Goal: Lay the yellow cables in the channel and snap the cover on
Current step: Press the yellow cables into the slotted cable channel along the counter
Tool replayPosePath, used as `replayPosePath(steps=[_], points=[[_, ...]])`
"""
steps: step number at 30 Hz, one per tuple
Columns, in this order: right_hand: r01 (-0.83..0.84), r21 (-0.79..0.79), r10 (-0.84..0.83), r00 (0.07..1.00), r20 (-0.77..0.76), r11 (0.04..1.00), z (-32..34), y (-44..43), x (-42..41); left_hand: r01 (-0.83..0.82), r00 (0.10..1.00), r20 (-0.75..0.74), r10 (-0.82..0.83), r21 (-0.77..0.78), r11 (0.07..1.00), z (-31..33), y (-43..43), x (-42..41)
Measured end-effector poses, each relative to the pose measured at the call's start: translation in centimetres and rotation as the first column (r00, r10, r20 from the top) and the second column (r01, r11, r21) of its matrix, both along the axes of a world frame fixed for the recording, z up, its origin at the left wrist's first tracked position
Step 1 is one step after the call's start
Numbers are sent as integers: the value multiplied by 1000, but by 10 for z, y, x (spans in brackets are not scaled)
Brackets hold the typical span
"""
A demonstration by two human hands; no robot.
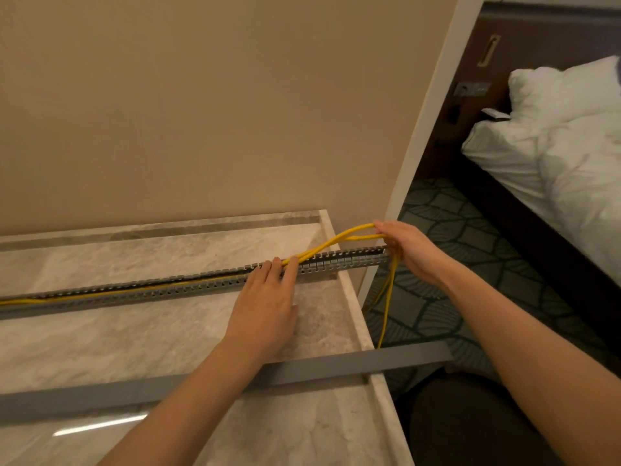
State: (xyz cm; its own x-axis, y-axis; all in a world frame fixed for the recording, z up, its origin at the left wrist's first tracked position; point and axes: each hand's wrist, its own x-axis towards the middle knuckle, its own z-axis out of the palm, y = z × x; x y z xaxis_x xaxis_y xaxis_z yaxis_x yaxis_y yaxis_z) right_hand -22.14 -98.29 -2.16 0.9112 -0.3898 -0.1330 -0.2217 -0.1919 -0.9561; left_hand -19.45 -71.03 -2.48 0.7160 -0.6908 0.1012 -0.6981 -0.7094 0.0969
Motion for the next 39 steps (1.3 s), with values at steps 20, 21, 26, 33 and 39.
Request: replayPosePath(steps=[20, 21, 26, 33, 39], points=[[215, -38, -211, 974, 87, 976, -16, 27, -19, -13, 999, -31, 13, 9, 1000, 7, -7, 1], [218, -43, -215, 974, 71, 975, -18, 27, -20, -10, 1000, -27, 10, 10, 1000, 6, -7, 1], [166, -119, -170, 985, -21, 979, -24, 28, -26, -1, 1000, -11, 1, 3, 1000, 5, -5, 2], [-133, -866, 238, 971, -16, 482, 12, 60, -34, 2, 1000, -7, -2, -11, 1000, 3, -4, 2], [-232, -953, 221, 957, -187, 196, 15, 90, -34, 7, 1000, -8, -8, -33, 999, 3, -3, 1]])
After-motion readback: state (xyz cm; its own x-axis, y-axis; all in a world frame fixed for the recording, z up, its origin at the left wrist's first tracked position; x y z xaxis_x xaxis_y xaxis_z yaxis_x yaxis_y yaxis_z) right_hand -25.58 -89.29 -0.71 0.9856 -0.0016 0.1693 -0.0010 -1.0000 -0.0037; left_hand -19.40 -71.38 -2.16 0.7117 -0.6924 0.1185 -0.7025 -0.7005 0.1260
